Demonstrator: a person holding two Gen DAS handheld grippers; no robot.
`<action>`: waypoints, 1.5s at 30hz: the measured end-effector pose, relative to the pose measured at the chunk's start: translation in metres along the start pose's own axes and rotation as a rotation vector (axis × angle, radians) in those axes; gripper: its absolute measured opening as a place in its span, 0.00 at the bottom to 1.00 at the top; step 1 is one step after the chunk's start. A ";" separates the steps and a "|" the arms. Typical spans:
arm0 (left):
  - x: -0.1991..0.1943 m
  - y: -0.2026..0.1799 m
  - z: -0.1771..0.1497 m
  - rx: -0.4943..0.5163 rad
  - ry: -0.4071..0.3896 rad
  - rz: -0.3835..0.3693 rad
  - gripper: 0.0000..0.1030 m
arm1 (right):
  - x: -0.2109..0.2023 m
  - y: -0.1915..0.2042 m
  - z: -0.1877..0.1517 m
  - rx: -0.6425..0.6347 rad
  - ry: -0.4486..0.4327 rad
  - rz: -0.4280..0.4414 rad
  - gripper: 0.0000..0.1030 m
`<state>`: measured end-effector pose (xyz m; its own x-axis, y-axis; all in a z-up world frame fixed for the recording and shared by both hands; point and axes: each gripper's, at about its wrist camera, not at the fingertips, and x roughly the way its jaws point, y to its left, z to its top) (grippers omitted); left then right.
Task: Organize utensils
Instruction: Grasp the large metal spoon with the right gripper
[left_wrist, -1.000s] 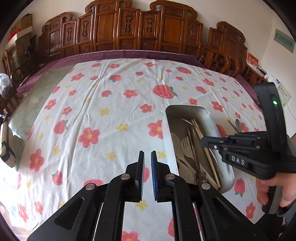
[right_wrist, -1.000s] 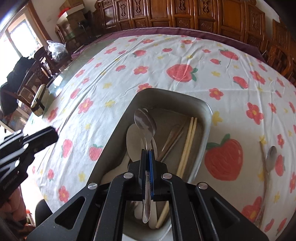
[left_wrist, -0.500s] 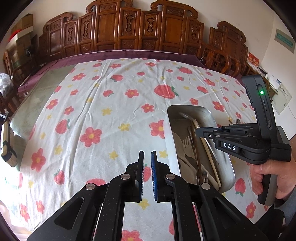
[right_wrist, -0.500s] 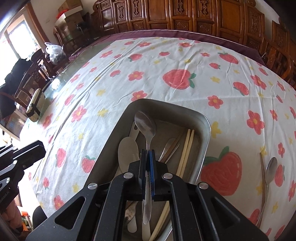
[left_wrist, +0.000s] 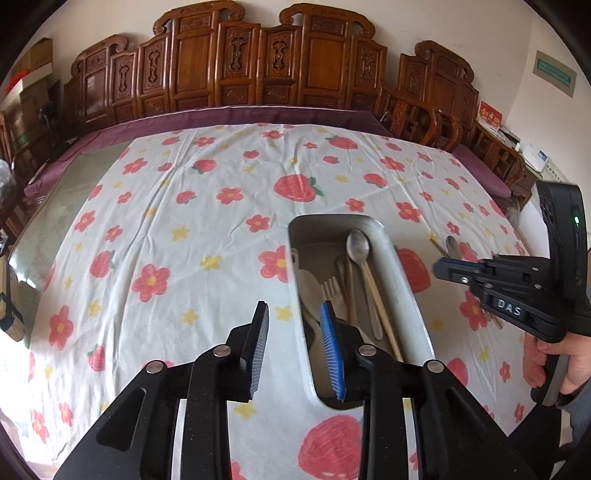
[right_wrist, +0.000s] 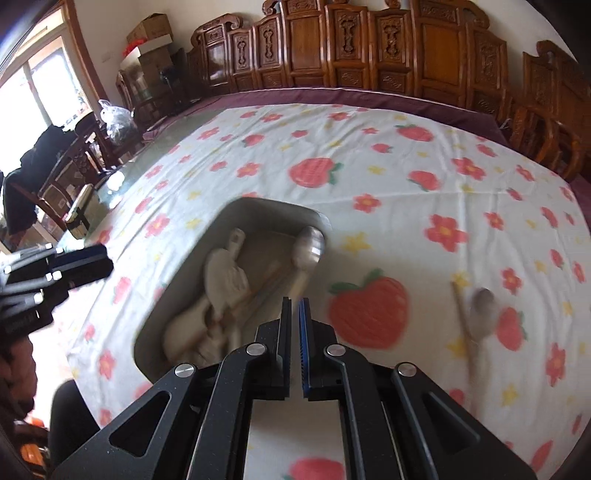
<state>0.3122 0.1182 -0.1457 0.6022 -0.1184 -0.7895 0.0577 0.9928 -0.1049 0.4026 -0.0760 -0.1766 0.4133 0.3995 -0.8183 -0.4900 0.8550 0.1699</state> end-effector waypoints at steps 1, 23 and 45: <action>0.000 -0.004 0.000 0.002 -0.002 -0.006 0.35 | -0.007 -0.012 -0.008 0.002 0.000 -0.025 0.06; 0.030 -0.102 0.008 0.107 0.014 -0.119 0.79 | 0.012 -0.151 -0.050 0.167 0.113 -0.176 0.17; 0.038 -0.124 0.004 0.133 0.035 -0.133 0.79 | 0.041 -0.145 -0.034 0.107 0.214 -0.239 0.17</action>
<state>0.3312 -0.0096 -0.1606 0.5541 -0.2471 -0.7949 0.2411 0.9616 -0.1308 0.4643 -0.1953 -0.2535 0.3307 0.1148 -0.9367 -0.3110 0.9504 0.0067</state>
